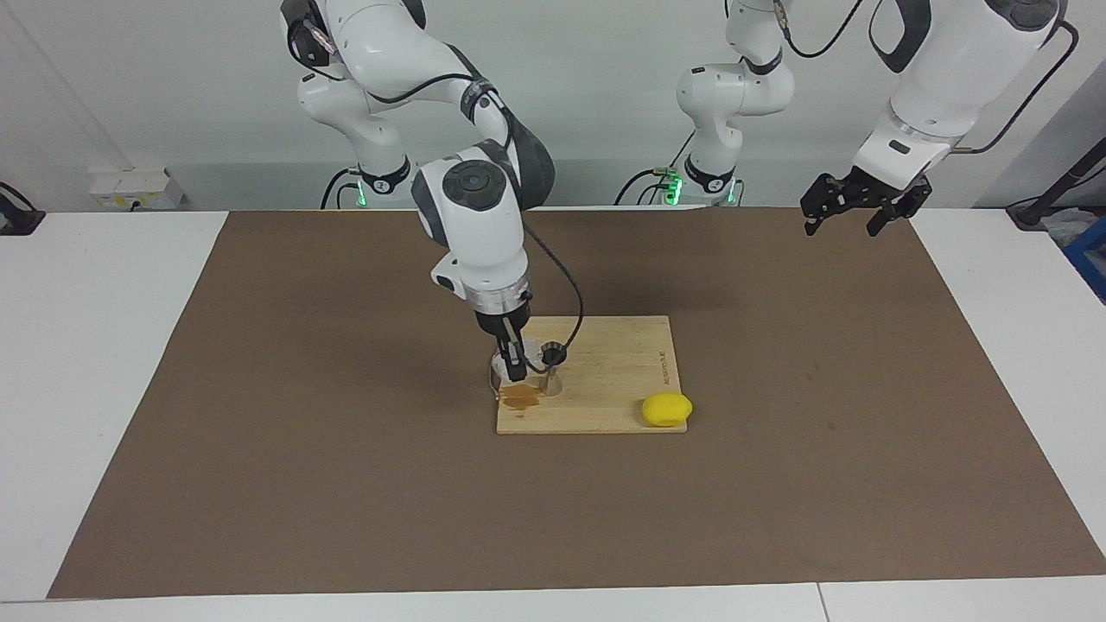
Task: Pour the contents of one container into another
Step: 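Tilt the clear cup upright and carry it back with the right gripper, then lower the clear cup onto the table and open the right gripper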
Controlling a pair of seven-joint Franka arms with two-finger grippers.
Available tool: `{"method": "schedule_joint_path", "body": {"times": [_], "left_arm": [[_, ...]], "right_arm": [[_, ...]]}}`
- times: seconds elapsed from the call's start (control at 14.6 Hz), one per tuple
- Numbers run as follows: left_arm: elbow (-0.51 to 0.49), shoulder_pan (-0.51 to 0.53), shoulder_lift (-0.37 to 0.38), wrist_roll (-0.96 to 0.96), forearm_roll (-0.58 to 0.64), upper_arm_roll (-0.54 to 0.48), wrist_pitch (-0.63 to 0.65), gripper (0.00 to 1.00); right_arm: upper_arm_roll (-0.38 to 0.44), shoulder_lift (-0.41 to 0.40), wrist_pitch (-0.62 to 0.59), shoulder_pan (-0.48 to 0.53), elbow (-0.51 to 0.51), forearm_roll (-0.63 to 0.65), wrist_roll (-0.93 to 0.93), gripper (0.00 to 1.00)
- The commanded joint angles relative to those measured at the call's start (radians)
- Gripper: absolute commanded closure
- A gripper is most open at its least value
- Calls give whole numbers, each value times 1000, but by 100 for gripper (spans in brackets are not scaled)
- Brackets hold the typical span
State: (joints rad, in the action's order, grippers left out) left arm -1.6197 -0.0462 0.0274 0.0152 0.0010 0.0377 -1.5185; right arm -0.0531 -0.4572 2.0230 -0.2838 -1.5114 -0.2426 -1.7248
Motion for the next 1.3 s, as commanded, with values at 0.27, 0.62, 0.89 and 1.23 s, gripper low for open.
{"method": "schedule_joint_path", "body": {"times": [0.27,0.62,0.89,1.23], "left_arm": [[-6,-4,8,11,-7,-7,11,0],[-6,-4,8,12,-7,-7,11,0],[-6,-4,8,11,-7,-7,11,0],[-6,-4,8,12,-7,-7,11,0]], "right_arm": [[-13,106,106,193,-300,-329,342,100],[-13,120,105,319,-403,-461,517,100],[-13,104,57,420,-424,-477,680,100],[-13,101,46,476,-463,-477,785,100]]}}
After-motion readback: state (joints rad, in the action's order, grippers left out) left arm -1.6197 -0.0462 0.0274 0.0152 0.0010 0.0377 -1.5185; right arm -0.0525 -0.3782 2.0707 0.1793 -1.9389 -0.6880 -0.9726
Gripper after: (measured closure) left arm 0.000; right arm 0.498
